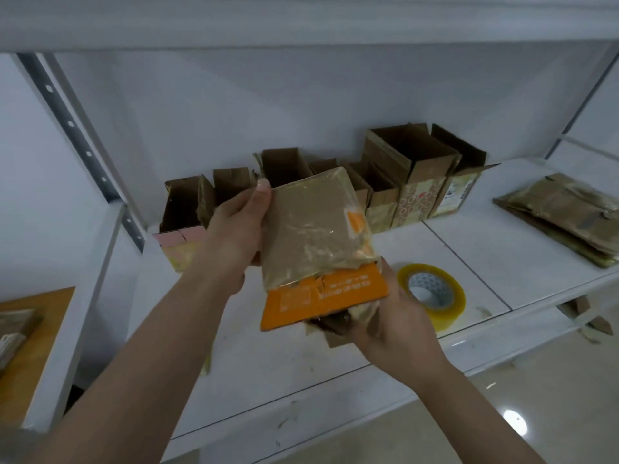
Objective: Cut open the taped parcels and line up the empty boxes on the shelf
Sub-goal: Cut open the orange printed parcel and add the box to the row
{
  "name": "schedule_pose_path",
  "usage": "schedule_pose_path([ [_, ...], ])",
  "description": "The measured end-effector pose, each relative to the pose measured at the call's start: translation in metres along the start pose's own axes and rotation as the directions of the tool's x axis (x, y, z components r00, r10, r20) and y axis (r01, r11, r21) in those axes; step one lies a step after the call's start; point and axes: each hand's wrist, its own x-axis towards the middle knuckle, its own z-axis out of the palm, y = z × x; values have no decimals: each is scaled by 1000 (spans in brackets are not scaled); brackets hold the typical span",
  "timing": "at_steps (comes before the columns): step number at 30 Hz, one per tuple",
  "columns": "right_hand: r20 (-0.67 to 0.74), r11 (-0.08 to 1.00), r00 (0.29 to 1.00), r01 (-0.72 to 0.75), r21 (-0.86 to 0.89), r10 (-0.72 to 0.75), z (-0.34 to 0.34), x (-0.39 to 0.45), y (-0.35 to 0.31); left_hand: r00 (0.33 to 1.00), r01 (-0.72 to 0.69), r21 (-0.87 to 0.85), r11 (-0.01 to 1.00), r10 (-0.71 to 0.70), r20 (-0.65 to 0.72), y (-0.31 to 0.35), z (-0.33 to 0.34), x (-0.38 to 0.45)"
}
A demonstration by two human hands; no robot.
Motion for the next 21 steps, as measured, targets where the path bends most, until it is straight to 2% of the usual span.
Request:
schedule_pose_path([
  [4, -79, 991, 989, -118, 56, 122, -7, -1, 2, 993, -48, -269, 962, 76, 95, -13, 1, 3],
  [6, -146, 981, 970, -188, 48, 193, -10, 2, 3, 976, -113, -252, 961, 155, 151, -27, 0, -3],
  [7, -154, 978, 966, -204, 30, 207, -10, 3, 2, 963, -158, -158, 975, 188, 193, -34, 1, -9],
  [9, -147, 974, 965, -224, -18, 219, -10, 3, -3, 952, -243, 195, 950, 195, 237, -45, 3, -24],
  [10, -138, 971, 963, -237, -40, 230, -9, 3, -7, 957, -261, 422, 868, 176, 230, -49, 6, -31],
  [11, -141, 969, 962, -242, -54, 232, -7, 2, -9, 963, -260, 614, 745, 156, 218, -55, 9, -38],
  [12, -153, 967, 960, -248, -65, 236, -5, 1, -11, 970, -240, 745, 622, 125, 207, -61, 14, -44],
  [14, -181, 960, 952, -266, -84, 248, -4, 2, -14, 980, -176, 860, 479, 8, 196, -73, 24, -54],
  [17, -172, 953, 954, -271, -136, 247, -5, 4, -17, 975, -103, 926, 363, -148, 166, -91, 27, -59],
  [19, -142, 945, 956, -281, -168, 259, -5, 5, -17, 975, -112, 934, 339, -143, 169, -94, 21, -57],
  [21, -121, 947, 956, -283, -152, 267, -6, 5, -16, 973, -163, 919, 360, -94, 210, -95, 14, -53],
])
